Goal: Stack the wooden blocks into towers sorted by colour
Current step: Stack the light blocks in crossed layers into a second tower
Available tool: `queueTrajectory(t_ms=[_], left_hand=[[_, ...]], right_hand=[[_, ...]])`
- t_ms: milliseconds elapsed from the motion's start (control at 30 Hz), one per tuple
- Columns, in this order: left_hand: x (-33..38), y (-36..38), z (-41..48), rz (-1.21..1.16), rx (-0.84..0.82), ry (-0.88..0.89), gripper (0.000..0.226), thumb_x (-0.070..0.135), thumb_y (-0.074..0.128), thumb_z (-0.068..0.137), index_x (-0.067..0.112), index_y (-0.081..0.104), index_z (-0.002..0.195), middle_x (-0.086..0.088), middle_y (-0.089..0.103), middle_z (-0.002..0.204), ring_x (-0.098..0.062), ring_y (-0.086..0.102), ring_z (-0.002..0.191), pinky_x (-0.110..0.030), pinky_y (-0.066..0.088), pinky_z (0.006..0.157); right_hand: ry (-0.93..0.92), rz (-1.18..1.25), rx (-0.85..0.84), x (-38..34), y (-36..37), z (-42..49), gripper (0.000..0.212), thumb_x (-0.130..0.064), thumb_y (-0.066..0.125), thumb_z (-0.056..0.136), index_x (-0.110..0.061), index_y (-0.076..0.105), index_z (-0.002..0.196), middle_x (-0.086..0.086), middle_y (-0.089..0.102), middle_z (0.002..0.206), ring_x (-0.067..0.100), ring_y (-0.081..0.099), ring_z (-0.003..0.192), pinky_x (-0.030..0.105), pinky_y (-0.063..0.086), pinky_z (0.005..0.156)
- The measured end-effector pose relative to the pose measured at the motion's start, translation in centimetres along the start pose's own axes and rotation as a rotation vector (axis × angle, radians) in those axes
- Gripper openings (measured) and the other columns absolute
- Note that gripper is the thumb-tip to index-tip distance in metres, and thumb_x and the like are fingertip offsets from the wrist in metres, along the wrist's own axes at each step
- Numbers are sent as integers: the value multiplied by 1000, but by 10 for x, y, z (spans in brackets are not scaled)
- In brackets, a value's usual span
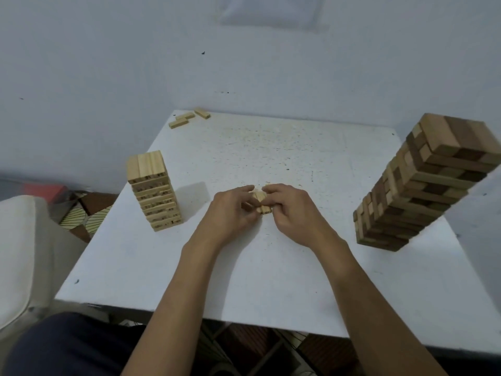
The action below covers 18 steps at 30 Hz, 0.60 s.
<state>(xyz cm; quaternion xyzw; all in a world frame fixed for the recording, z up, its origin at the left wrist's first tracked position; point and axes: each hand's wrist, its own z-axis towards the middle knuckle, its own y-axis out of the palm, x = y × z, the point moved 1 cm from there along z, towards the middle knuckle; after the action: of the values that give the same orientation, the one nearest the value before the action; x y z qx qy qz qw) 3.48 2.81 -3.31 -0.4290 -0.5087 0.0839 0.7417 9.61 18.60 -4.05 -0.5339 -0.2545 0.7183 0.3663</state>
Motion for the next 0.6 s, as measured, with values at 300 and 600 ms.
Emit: queueTrajectory(t_ms=[300,600], left_hand=[[2,1,3,-9,-117,1,46,29,76,77,30,56,118,12,66,110,-2,63,84,-19,49,73],[1,5,11,71,-104,75,47,31,73,82,26,59,126,10,65,114,-6,53,96,-9,35,76]], right_hand=[[60,145,158,0,-5,-7,34,11,45,88,-7,67,108,5,59,119,12,66,93,25,55,81],[103,65,201,-2,0,-8,31,7,46,88,-4,66,108,6,60,110,15,60,94,27,52,82]])
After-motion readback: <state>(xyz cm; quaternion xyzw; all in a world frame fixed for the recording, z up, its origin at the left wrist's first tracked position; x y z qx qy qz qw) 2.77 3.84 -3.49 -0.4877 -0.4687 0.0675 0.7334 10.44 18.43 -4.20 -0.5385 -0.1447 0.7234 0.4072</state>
